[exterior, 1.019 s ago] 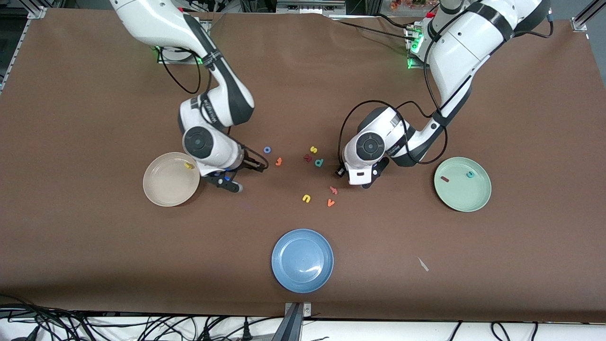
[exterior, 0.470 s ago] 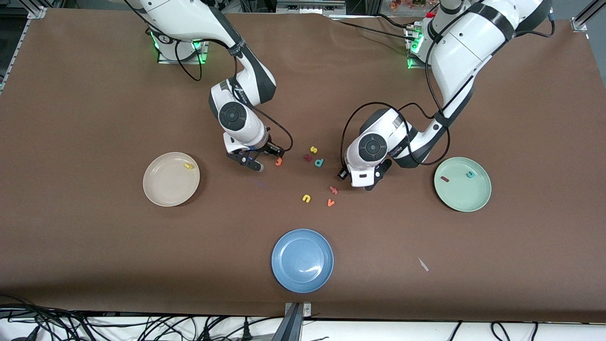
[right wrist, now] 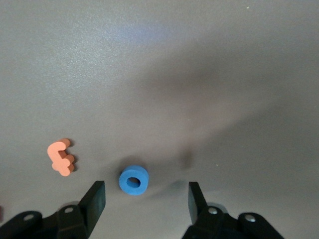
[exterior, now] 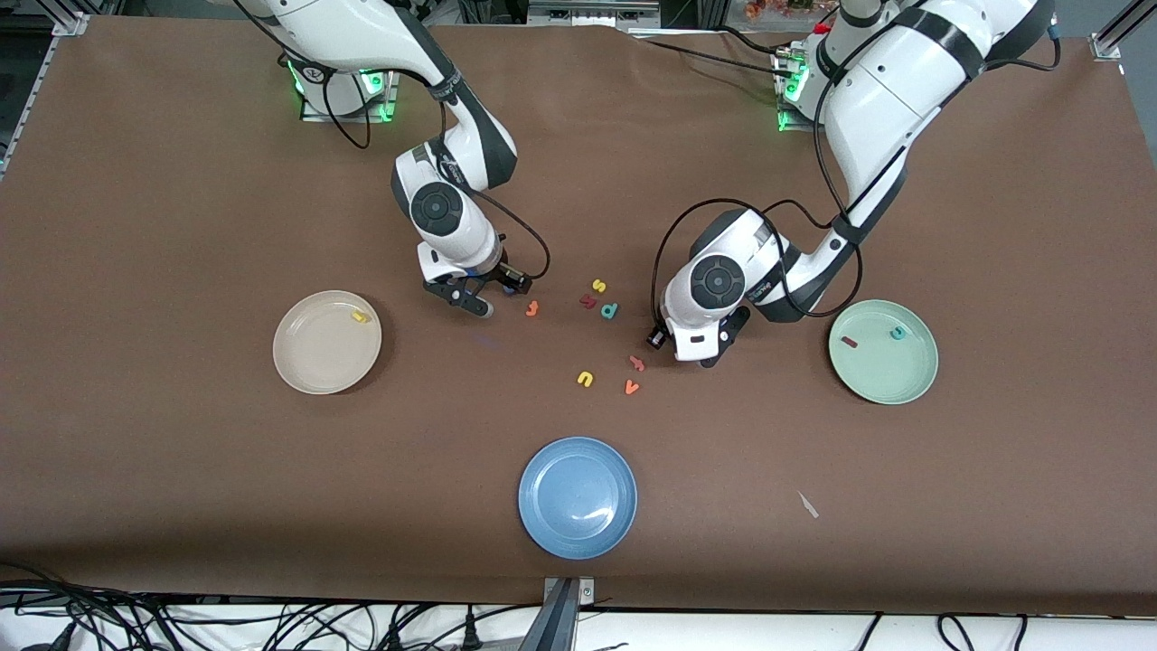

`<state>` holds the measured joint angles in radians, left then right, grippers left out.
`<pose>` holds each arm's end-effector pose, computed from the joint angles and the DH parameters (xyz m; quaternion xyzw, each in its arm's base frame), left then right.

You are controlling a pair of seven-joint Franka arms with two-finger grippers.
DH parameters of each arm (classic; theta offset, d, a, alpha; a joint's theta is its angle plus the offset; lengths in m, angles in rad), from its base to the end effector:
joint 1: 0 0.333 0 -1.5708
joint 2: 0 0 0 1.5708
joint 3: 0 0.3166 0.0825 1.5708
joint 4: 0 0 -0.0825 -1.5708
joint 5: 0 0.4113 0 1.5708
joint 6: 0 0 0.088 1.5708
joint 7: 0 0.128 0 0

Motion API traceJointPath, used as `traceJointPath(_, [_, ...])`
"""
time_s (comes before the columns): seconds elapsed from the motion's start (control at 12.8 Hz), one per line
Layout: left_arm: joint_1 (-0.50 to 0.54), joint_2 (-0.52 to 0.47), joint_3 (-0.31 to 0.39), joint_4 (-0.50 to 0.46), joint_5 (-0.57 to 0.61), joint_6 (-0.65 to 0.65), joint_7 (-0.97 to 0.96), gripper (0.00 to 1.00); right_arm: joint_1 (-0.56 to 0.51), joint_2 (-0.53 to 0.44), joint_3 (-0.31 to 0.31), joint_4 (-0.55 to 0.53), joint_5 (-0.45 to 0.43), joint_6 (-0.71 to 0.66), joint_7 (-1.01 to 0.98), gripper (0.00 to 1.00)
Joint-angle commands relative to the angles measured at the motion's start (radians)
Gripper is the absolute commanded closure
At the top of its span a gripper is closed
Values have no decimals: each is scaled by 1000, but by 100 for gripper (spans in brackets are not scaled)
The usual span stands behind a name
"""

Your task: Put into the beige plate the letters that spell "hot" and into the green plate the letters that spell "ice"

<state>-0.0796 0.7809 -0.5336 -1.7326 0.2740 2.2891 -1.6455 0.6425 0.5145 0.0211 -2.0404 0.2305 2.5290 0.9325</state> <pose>0.5613 -0.3645 0.1313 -0.8850 -0.4543 0.1017 0.0064 0.4791 0.3755 0.1410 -0.9709 0.2284 0.0594 0.0395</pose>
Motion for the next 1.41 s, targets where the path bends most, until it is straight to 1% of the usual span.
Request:
traceJointPath(0.0, [-2, 0, 7, -18, 44, 38, -36, 61, 25, -18, -1, -41, -19, 56, 12, 25])
traceJointPath(0.08, [-2, 1, 7, -18, 44, 39, -36, 75, 31, -7, -1, -41, -19, 72, 14, 25])
traceJointPath(0.16, [-2, 1, 7, -18, 44, 39, -36, 87, 39, 2, -1, -43, -19, 82, 14, 25])
traceJointPath(0.24, [-2, 1, 7, -18, 44, 39, -34, 98, 46, 7, -3, -43, -19, 88, 14, 27])
traceJointPath(0.31, [0, 0, 6, -18, 44, 36, -31, 100, 48, 10, -3, -43, -19, 91, 14, 32])
traceJointPath(0.39, [11, -6, 6, -18, 45, 26, -16, 100, 48, 12, -4, -43, -20, 99, 12, 39])
traceJointPath(0.47, [27, -17, 4, -13, 44, 9, -1, 100, 48, 18, -6, -41, -20, 102, 9, 42])
traceJointPath(0.63, [99, -67, -19, -2, 31, -124, 97, 100, 43, 21, -10, -40, -43, 103, 5, 42])
traceJointPath(0.71, [165, -98, -52, -2, 22, -195, 183, 100, 43, 28, -18, -34, -54, 105, 5, 42])
traceJointPath(0.86, [355, -149, -155, -1, 7, -352, 399, 100, 43, 42, -23, -30, -62, 135, 5, 42])
traceJointPath(0.94, [442, -166, -190, 1, 8, -425, 520, 100, 46, 48, -23, -30, -62, 149, 5, 44])
traceJointPath(1.02, [508, -178, -198, 1, 22, -469, 647, 100, 48, 56, -23, -30, -62, 157, 5, 50])
traceJointPath(1.1, [562, -186, -192, -1, 42, -488, 777, 100, 49, 61, -23, -30, -62, 168, 5, 57])
traceJointPath(1.18, [625, -184, -189, -5, 80, -488, 897, 100, 49, 62, -23, -32, -65, 172, 6, 61])
traceJointPath(1.25, [674, -175, -189, -7, 127, -487, 982, 100, 58, 62, -23, -35, -65, 174, 6, 69])
traceJointPath(1.33, [698, -157, -187, -15, 166, -479, 1019, 100, 60, 62, -23, -37, -65, 174, 6, 81])
